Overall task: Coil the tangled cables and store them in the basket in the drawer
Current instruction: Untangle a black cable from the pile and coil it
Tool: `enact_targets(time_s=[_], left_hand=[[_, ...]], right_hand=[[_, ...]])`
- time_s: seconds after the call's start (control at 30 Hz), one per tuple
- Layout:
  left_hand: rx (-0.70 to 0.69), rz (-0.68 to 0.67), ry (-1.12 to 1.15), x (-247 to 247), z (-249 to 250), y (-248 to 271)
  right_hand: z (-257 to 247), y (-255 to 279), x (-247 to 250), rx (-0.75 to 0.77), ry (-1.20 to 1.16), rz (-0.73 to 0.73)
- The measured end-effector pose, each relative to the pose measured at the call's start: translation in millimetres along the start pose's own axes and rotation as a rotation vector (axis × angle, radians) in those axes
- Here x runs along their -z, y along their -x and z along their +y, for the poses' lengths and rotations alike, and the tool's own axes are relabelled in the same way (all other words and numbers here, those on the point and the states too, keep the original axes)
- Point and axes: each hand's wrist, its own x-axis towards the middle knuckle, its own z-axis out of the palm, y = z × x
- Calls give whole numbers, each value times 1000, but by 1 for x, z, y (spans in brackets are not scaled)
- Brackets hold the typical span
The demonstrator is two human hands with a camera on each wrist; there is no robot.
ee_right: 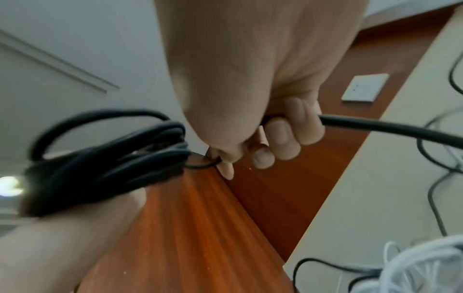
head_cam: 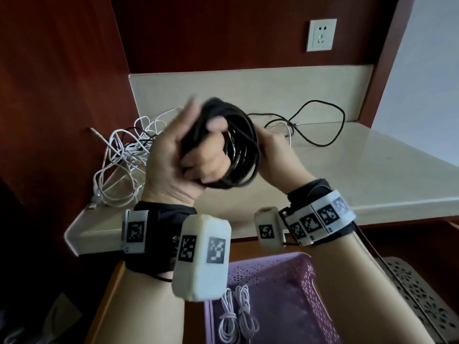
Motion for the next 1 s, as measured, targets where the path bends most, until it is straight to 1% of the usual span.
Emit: enact_targets(time_s=[0.03,0.07,0.1,0.13,0.23,0.3,0.43,0.5,0.57,0.6,0.63,0.67,0.73,0.77,0.83,0.87,0.9,0.97,1.0], left_hand=[[-123,16,134,0,3,0],[-250,63,214,0,5,0],[-368,114,259,0,6,1],[-477,185,258,-1,6,2],[-759,552,38,-8,6,1],[-894,750,-95,-13,9,0],[-1053,976,-371,-8,18,5],[-1084,1082,-629,-1,20,9],[-1018,1252,-956,12,23,13],[-949,1318,-1081,17,22,13],[-850,1374,-1192,23,20,13],[-734,1377,-1298,29,17,13],[-463,1324,-1513,38,10,11],[-323,1289,-1583,40,5,10],[-61,1191,-1632,45,-2,8],[81,1137,-1612,45,-6,6],[211,1084,-1545,47,-8,4],[368,968,-1386,46,-14,-1],[399,917,-1318,41,-17,-3]], right_hand=[[0,0,-5,3,-63,-39],[-2,1,-9,25,-62,-60],[-3,2,-11,52,-29,-85],[-3,3,-13,75,9,-120],[-2,4,-13,25,24,-266],[-2,6,-9,-46,39,-363],[1,9,-1,-101,180,-531],[1,9,5,-153,190,-570],[0,7,12,-174,163,-564],[-4,6,16,-166,146,-540],[-6,6,21,-150,115,-493],[-10,5,26,-125,80,-425],[-18,4,37,-69,43,-282],[-21,3,42,-51,37,-218],[-26,2,51,-29,33,-86],[-27,2,54,-17,47,-14],[-27,2,56,-3,70,56],[-26,1,60,22,115,166],[-25,1,61,28,126,205]])
